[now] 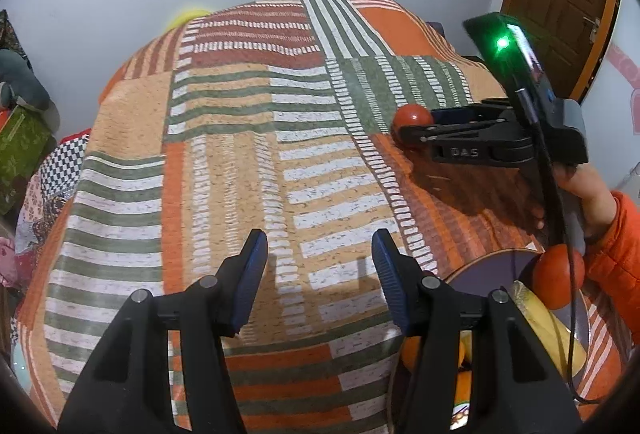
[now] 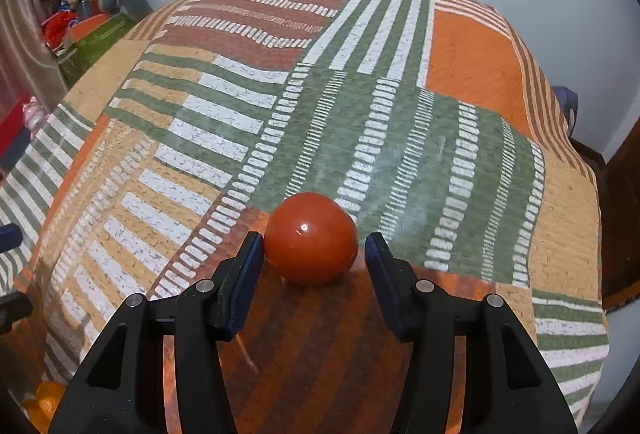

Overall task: Organize fruits
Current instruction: 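Grasp a second red tomato with the right gripper while the left moves toward a dark plum, then close the left gripper on the dark red plum at the plate rim while the right lifts the tomato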

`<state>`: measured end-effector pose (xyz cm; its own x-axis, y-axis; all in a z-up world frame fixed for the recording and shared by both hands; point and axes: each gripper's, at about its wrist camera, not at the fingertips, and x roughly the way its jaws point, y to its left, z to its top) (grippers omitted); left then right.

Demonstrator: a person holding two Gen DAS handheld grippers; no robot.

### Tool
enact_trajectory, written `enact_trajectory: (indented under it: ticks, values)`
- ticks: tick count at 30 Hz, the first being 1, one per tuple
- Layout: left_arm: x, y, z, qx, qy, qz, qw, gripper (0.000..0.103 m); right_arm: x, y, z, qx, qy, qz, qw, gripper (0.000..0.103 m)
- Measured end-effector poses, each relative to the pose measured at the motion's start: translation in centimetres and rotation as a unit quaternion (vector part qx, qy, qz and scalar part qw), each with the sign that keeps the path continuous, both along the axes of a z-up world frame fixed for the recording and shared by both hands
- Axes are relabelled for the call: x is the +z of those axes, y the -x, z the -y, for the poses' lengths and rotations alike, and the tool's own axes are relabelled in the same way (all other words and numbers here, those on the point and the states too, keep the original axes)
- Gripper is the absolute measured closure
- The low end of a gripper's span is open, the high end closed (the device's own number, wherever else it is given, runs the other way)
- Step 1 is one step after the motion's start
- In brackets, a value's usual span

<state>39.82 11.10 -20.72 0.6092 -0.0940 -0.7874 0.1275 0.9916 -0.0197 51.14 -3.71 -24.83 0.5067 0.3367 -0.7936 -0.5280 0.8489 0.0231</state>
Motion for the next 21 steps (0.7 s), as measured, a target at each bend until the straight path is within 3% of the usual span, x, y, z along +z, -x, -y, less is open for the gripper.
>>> enact_trajectory:
  ticks: [5,9,21]
  values:
    - [0.1,0.0,0.9,-0.015,0.005,-0.006,0.9999,0.051,-0.7,-0.2,-0.9,0.009,0.026,0.009,1.000,0.058]
    - [-0.2,-0.4,1.5,-0.023,0.016,-0.027,0.9993,0.055,0.1,0.5,0.0,0.012,0.000,-0.002,1.000,0.058]
    - [-1.2,-0.5,3.4,-0.048,0.047,-0.095,0.9932,0.068,4.2,8.7,4.9,0.037,-0.028,0.041,0.998,0.058]
